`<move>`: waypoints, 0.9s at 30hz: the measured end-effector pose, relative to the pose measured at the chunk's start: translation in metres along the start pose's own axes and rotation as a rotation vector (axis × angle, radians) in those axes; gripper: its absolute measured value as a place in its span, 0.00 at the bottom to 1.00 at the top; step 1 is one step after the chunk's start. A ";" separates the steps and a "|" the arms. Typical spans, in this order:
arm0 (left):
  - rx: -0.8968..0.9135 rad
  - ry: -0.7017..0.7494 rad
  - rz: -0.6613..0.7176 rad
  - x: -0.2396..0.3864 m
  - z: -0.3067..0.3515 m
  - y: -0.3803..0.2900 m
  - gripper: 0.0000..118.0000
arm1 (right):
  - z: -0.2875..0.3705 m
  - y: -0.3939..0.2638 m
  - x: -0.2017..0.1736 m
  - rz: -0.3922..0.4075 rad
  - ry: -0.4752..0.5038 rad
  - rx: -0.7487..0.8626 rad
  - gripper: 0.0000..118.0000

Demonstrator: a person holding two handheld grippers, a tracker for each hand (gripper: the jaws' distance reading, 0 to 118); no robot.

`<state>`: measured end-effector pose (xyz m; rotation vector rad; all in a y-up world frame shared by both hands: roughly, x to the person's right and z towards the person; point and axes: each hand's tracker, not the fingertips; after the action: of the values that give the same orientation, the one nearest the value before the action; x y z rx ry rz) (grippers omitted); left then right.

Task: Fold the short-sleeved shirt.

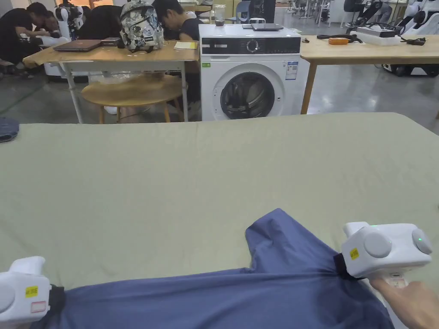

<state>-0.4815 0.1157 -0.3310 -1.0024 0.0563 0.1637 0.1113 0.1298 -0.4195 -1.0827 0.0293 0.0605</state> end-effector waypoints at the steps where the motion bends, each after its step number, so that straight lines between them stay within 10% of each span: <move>1: 0.004 0.003 -0.004 0.001 0.002 0.000 0.00 | 0.001 -0.003 0.003 -0.008 0.014 -0.006 0.02; 10: 0.279 -0.190 -0.041 -0.017 0.130 -0.076 0.00 | 0.128 -0.101 0.025 -0.001 0.172 0.274 0.02; 22: 0.246 -0.189 0.111 -0.045 0.180 -0.226 0.00 | 0.164 -0.273 0.037 -0.261 0.097 0.221 0.02; 27: 0.205 -0.167 0.072 -0.056 0.153 -0.234 0.00 | 0.149 -0.278 0.026 -0.191 0.029 0.227 0.02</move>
<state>-0.5033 0.1152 -0.0463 -0.7798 -0.0430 0.3008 0.1541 0.1327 -0.1062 -0.8555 -0.0407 -0.1281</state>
